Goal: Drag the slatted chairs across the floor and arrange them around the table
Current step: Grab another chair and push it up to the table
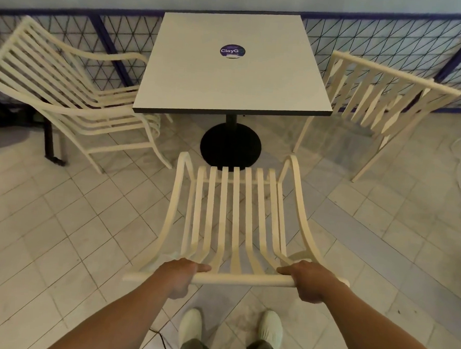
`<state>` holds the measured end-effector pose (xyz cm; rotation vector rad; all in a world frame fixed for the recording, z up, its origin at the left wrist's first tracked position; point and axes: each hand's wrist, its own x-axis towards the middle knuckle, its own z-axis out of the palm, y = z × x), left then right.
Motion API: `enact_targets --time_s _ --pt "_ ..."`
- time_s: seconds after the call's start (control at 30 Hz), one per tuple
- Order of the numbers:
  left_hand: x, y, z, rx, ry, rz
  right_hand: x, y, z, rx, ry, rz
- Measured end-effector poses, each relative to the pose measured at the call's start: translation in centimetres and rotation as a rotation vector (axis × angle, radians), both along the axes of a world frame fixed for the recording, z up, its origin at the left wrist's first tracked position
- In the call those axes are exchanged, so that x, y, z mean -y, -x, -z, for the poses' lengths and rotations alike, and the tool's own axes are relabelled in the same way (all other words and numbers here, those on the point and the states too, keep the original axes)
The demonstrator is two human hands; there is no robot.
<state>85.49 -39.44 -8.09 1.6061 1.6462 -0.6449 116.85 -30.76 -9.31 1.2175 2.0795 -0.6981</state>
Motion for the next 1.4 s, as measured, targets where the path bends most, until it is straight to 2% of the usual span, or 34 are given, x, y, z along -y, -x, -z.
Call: enact_targets --time_s 0.27,0.7,1.4 --pt "0.4 -0.3 0.0 -0.008 -0.043 -0.005 -0.8 -0.7 -0.5 0.018 0.007 -0.013" --pt "0.7 0.2 0.3 0.01 0.001 -0.018 0.6 -0.1 -0.4 0.062 -0.069 0.001" --pt "2.0 0.2 0.5 0.036 -0.01 -0.017 1.5 0.0 -0.1 0.041 -0.068 0.019"
